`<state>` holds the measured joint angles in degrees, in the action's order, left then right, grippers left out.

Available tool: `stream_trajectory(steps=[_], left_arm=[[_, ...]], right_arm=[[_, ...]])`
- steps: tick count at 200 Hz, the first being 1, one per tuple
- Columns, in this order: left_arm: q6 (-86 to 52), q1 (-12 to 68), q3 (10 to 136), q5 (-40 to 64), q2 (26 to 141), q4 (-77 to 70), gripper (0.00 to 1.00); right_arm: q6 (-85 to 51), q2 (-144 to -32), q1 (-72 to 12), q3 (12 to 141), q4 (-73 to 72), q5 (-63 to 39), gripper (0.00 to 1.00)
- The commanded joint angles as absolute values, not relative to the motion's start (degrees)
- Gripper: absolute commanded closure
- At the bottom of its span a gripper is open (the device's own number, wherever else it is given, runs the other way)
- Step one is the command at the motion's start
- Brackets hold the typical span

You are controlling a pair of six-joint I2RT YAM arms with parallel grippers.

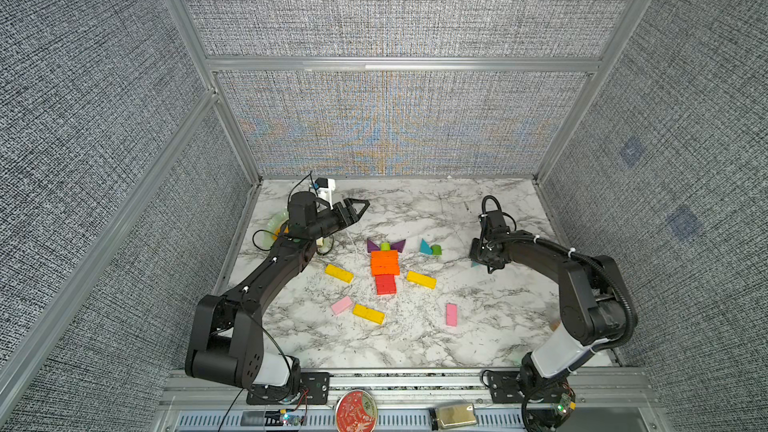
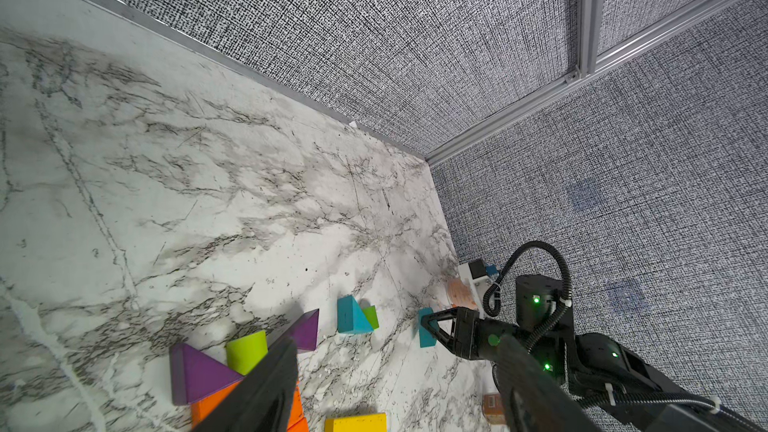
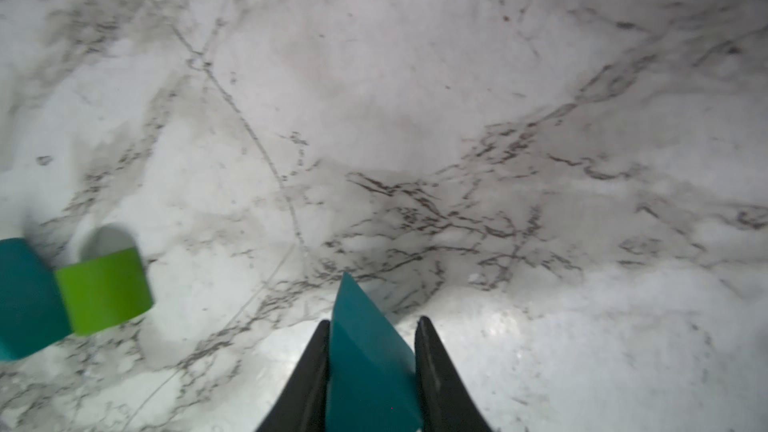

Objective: Assemble a carrot with building blocks
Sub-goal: Pick up the building block from the center of the board, then place the building block at the center of the board.

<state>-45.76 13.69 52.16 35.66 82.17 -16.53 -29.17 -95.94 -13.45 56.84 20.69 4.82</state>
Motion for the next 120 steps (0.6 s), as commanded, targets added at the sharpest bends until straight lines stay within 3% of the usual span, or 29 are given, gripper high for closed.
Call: stream_trajectory(steps=[1,120], left_arm=[[-44.3,13.5,52.5,34.8,82.2,-16.7,0.23],[-43.4,13.5,52.7,34.0,81.4,-16.2,0.23]], right_arm=[[-31.3,-97.1,-15.1,58.5,19.9,5.2,0.71],[-36.2,-105.9,-19.2,65.3,15.9,6.8,0.71]])
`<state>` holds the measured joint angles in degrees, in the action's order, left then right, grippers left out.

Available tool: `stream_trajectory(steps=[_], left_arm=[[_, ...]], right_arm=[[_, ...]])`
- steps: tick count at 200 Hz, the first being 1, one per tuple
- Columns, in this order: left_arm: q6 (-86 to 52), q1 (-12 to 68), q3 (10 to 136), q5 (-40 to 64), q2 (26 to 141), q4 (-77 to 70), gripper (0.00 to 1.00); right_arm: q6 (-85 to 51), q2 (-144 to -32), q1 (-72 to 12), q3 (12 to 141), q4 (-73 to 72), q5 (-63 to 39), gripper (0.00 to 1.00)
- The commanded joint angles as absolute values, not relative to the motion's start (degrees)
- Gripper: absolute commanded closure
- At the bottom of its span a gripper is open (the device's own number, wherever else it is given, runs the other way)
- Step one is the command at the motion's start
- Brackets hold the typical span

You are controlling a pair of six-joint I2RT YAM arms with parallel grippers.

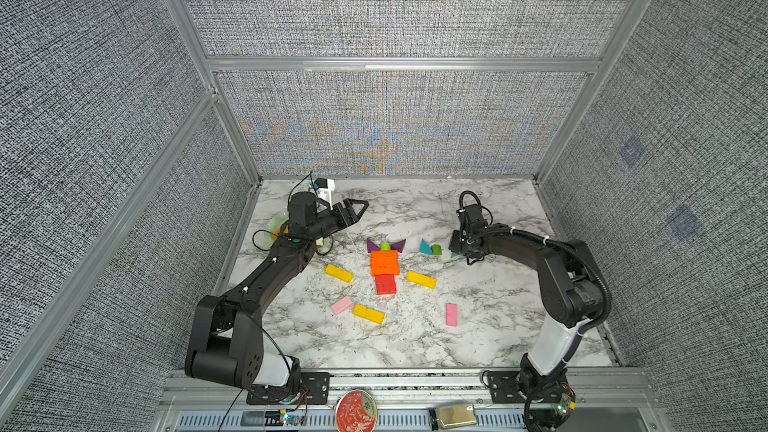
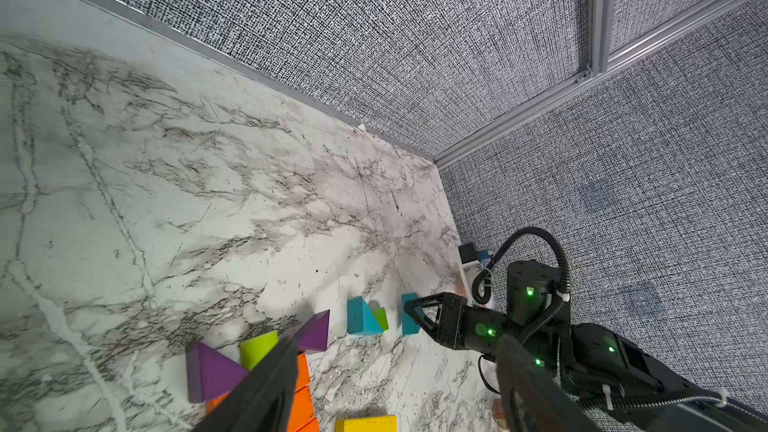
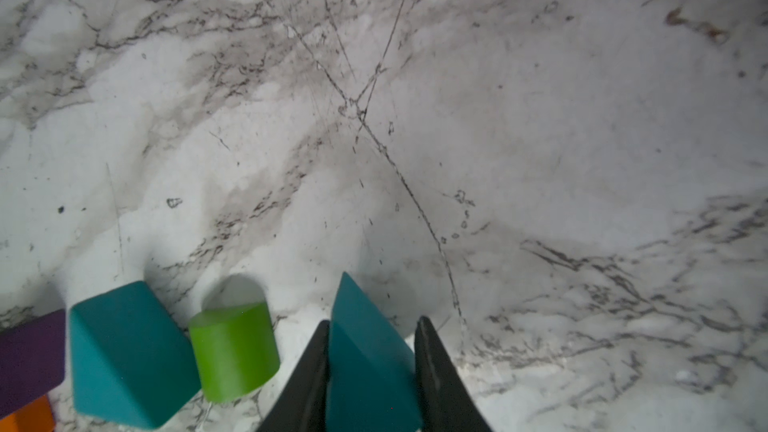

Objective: Assemble a carrot with building blocks
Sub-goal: Place the building block at the center of the board.

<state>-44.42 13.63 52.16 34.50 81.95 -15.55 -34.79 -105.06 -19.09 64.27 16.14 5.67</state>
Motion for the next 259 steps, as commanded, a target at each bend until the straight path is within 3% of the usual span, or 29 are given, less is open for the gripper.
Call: stream_trajectory(steps=[1,107,259], left_arm=[[-43.4,13.5,52.7,34.0,81.5,-16.2,0.23],[-43.0,13.5,52.9,33.5,81.3,-15.6,0.23],[-42.7,13.5,53.0,33.5,81.9,-15.3,0.23]], right_arm=[[-36.3,-105.9,-19.2,65.3,15.8,6.8,0.71],[-36.7,-108.0,-19.3,66.4,16.0,7.9,0.70],[-36.9,-107.9,-19.4,64.8,14.6,4.5,0.58]])
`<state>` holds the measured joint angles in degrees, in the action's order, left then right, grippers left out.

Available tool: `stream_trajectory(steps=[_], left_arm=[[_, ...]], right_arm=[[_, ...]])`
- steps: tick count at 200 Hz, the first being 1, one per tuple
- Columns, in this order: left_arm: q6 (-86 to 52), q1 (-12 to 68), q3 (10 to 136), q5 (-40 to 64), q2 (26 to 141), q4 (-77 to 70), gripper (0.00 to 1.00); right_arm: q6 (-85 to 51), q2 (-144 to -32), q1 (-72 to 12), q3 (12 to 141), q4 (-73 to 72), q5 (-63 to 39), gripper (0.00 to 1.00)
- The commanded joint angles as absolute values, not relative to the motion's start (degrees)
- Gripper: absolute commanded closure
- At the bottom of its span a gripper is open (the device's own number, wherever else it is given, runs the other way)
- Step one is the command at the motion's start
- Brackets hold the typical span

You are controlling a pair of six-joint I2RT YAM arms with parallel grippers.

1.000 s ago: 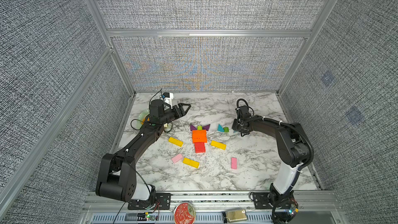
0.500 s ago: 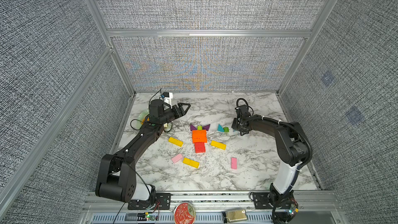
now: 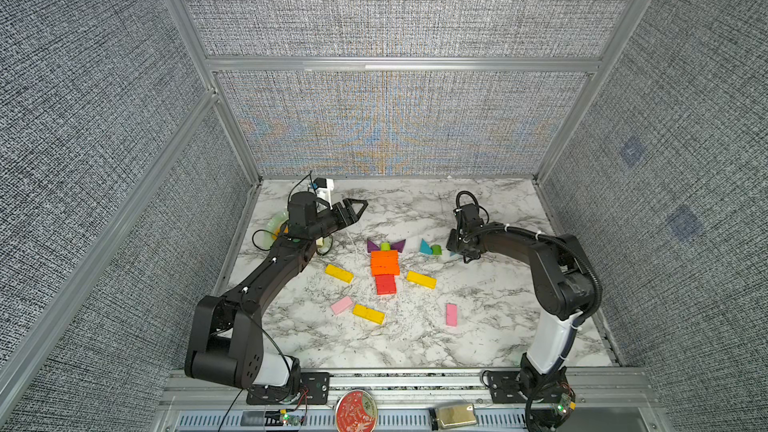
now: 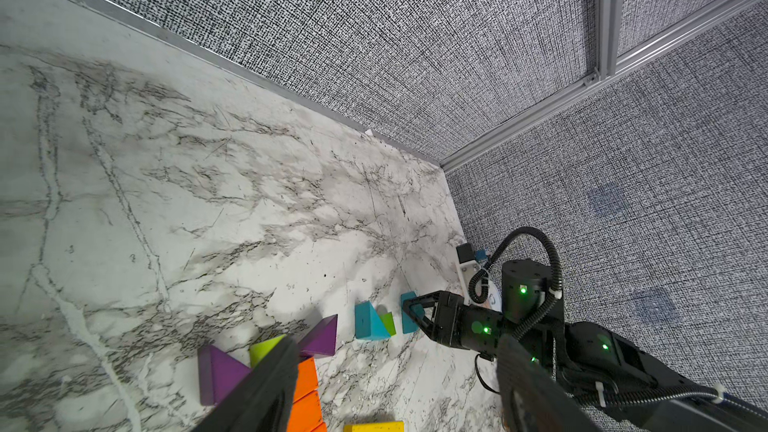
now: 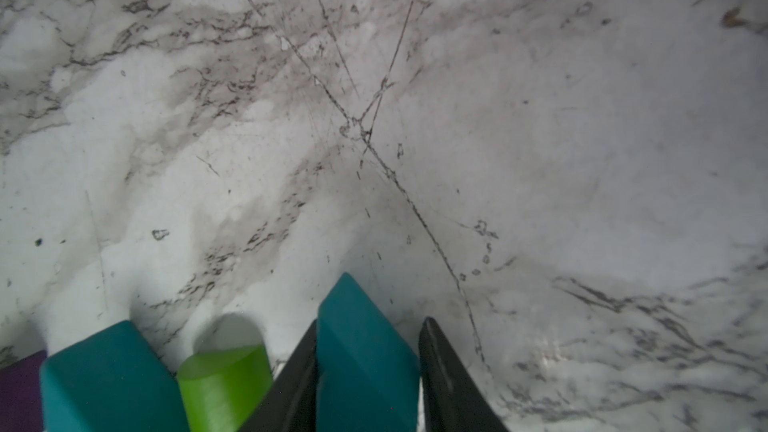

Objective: Assemble a carrot with building blocks
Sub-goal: Place the building block at the center of the board, then assemble the building block at the center of the board.

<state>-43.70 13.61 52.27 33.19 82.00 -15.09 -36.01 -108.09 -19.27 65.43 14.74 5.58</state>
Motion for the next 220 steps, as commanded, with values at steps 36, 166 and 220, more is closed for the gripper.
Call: stream_trajectory(steps=[36,166,220], left_arm=[[-42.4,13.5,53.1,33.2,81.6,-15.1,0.23],[-41.0,13.5,54.1,32.9,82.1,-13.4,0.23],[-41.8,13.5,53.6,33.3,81.7,-14.3,0.23]], right_arm=[[-36.8,-107.4,-19.5,64.5,14.8,3.8,0.54],[-27.9,-96.0,-19.1,61.1,19.9,-1.5,0.40],[-27.1,-94.3,-14.5,58.6,18.1,-2.8,0.54]])
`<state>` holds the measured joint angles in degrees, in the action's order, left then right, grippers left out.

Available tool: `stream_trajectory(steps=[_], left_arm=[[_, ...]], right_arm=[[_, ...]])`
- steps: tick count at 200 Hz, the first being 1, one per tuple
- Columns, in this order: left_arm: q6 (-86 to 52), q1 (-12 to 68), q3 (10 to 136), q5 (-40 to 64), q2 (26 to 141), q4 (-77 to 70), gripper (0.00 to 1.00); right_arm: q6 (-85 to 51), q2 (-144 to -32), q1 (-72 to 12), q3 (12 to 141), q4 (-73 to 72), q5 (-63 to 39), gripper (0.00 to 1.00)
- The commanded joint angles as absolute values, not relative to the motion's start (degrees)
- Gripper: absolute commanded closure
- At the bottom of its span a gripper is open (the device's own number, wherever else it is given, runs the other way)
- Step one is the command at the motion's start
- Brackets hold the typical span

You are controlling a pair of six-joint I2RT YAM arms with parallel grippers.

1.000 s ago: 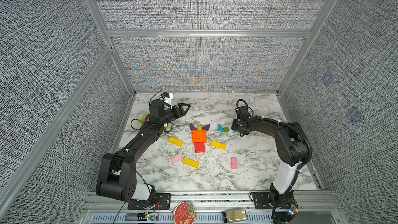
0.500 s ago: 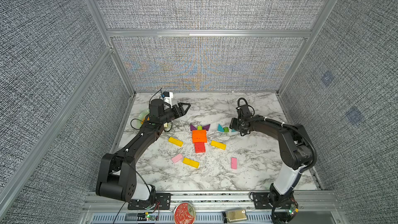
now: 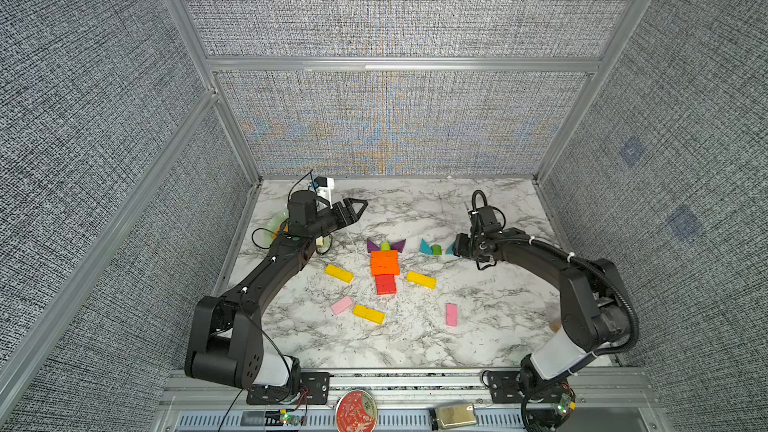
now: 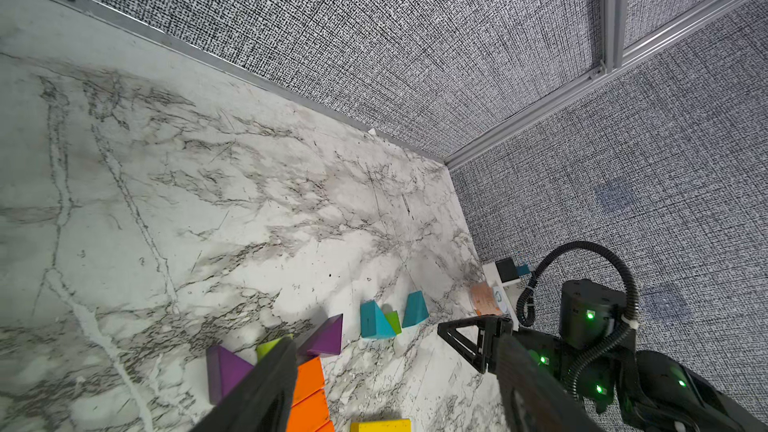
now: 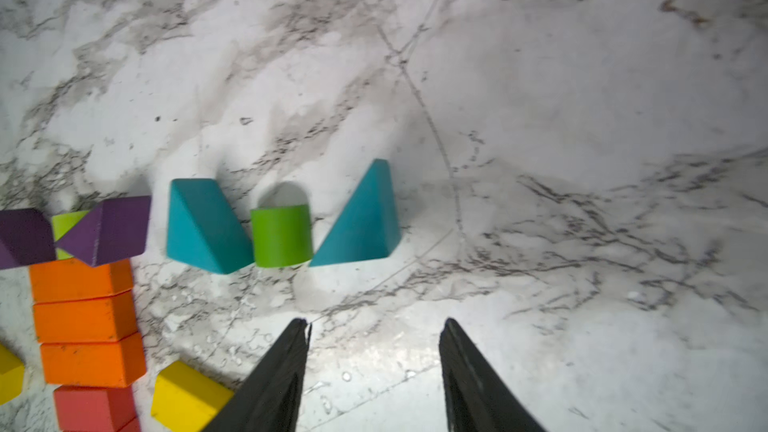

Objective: Assemble a carrot with building blocks
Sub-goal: Assemble the building block at the center of the board.

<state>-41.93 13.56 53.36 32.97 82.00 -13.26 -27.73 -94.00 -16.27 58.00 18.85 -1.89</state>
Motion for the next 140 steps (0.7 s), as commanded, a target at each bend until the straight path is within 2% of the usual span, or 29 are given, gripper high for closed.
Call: stream_trajectory(steps=[1,13,52,140], left_arm=[[-41.8,13.5,53.5,33.3,81.7,-14.3,0.23],[-41.6,13.5,53.4,32.9,81.5,-14.4,0.23],[-41.7,13.5,53.5,33.2,81.6,-14.3,0.23],[-41.6,13.5,53.5,33.0,81.7,-14.2,0.23]], right_arm=[[-27.1,-94.4,-14.5,58.6,17.9,-2.9,0.54],[-26.7,-95.3,-13.4,59.5,17.5,-5.6,0.63],[-27.9,-99.4,-11.0,62.0,18.0,-6.2,0.76],[-27.0,-106.7,-12.3,65.7,17.7,-6.9,0.76]])
